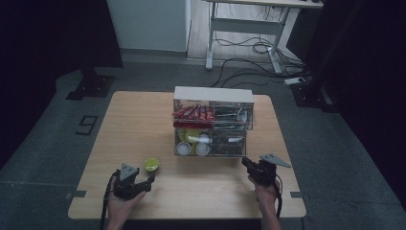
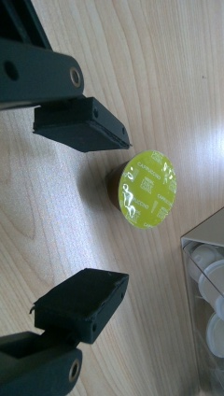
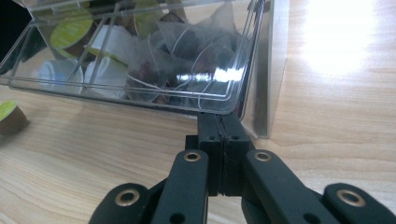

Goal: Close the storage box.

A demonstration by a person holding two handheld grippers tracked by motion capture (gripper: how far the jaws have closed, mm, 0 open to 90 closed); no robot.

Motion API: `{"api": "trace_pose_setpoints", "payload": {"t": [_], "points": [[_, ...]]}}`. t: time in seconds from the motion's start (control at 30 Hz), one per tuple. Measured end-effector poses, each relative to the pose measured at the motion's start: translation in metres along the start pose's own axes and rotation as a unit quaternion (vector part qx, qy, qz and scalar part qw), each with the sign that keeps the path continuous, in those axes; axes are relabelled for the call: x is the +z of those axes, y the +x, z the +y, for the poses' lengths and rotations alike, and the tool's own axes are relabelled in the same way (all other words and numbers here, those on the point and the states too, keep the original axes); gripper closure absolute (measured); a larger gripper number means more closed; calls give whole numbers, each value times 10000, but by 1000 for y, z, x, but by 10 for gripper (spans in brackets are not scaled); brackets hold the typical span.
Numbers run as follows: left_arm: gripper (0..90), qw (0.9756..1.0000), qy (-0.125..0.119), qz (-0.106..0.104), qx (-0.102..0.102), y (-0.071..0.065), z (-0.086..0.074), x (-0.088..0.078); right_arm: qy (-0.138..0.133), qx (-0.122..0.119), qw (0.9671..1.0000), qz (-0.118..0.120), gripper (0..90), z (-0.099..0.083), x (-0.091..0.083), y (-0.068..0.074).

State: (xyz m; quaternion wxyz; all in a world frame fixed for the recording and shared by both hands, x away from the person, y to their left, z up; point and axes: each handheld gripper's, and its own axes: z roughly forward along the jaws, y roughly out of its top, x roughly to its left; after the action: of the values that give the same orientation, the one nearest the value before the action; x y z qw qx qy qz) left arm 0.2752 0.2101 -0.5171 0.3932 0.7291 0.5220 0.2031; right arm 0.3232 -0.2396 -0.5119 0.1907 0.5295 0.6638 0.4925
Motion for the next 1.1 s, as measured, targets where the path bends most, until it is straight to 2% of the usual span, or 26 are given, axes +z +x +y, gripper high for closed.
{"api": "trace_pose_setpoints", "payload": {"t": [0.13,0.27,0.37,0.47,0.57,0.67,0.7,0.73,0.83,0.93,1.1], "points": [[304,10000,4,20,0,0,0,0,69,22,10000,66,888,-3,5,4],[305,10000,8,46,4,0,0,0,154,-126,9998,101,885,-5,10,13],[306,10000,5,40,-4,1,-1,0,162,-131,9997,150,877,-5,10,16],[307,10000,-4,45,-7,1,0,0,69,-136,9997,210,871,-3,8,18],[307,10000,0,46,-3,1,-1,0,-93,-238,9992,305,846,0,5,22],[308,10000,-2,36,5,1,-1,0,-223,-344,9985,354,770,2,3,25],[308,10000,-2,36,5,1,-1,0,-223,-344,9985,354,770,2,3,25],[308,10000,-12,33,0,1,-1,-1,-260,-414,9981,371,701,2,3,25],[308,10000,-11,37,3,1,0,-1,-281,-461,9975,445,596,2,3,25],[308,10000,-22,39,-13,3,0,-1,-344,-544,9967,492,540,0,2,27],[309,10000,-42,6,-15,4,1,-2,-531,-741,9952,366,498,-10,-8,28]]}}
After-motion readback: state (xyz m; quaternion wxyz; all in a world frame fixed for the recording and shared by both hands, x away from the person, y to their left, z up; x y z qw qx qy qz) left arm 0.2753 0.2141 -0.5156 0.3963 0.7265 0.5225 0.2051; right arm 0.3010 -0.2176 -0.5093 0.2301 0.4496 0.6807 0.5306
